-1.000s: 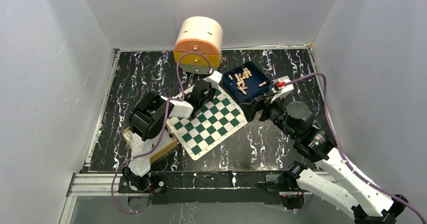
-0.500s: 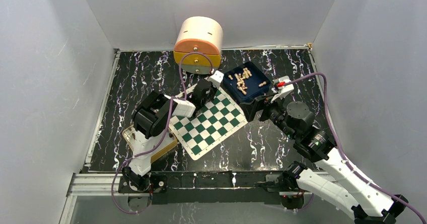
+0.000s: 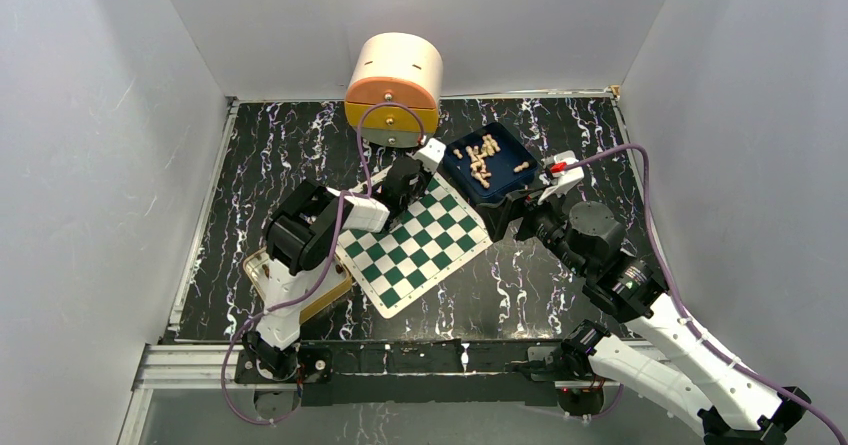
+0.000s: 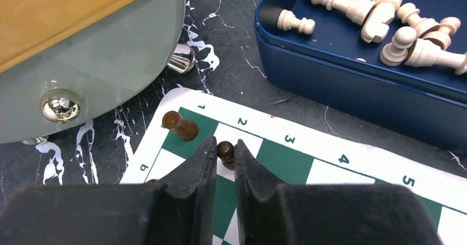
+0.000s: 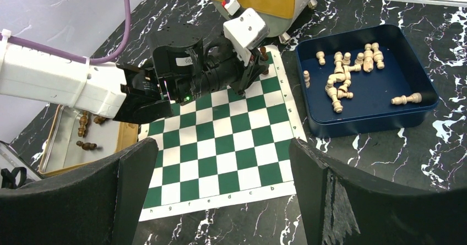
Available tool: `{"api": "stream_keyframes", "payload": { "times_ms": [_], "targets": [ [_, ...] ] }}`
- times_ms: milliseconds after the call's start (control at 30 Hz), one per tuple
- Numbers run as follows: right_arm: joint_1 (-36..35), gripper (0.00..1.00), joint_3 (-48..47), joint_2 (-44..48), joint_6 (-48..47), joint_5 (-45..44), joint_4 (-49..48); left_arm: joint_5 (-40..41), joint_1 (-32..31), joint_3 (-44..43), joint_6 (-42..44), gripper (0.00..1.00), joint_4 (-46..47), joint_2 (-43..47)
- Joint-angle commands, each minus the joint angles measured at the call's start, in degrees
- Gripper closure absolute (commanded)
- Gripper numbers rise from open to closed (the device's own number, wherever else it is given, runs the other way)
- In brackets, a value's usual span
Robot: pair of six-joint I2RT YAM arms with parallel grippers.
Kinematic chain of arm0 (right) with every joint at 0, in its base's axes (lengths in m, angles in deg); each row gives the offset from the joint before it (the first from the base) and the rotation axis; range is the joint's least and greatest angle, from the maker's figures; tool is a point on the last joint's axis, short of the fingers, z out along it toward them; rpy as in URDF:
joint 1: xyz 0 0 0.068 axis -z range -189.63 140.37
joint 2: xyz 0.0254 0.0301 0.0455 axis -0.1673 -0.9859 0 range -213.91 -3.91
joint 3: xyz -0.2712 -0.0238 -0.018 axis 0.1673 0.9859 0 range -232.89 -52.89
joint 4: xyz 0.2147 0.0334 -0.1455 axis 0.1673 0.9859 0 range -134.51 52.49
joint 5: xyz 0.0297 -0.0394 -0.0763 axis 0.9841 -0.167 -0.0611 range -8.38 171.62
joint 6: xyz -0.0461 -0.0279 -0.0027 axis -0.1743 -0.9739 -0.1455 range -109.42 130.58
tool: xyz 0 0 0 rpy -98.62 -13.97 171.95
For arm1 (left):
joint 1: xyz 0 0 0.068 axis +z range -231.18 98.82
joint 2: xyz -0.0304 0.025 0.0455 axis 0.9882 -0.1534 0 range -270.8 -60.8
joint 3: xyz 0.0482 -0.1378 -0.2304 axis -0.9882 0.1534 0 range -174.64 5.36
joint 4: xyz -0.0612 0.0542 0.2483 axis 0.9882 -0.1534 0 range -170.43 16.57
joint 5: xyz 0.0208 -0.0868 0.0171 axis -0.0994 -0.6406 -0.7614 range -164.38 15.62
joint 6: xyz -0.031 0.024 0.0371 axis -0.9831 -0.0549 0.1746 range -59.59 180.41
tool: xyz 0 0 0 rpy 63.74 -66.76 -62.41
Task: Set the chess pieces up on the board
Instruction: Place the chess piece on the chessboard.
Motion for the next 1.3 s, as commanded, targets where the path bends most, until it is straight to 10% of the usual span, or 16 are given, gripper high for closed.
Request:
{"api": "stream_keyframes", "payload": {
  "times_ms": [0,1267],
  "targets": [
    [0.0,0.01,-1.4,0.6,-0.8,-1.0,-2.7,0.8,0.1,-1.7,0.6,0.95,2.3,-0.6],
    [0.0,0.01,-1.3,0.0,-1.5,-1.1,-3.4,1.6,0.1,-0.8,0.8,0.56,2.9,1.6]
  ]
}}
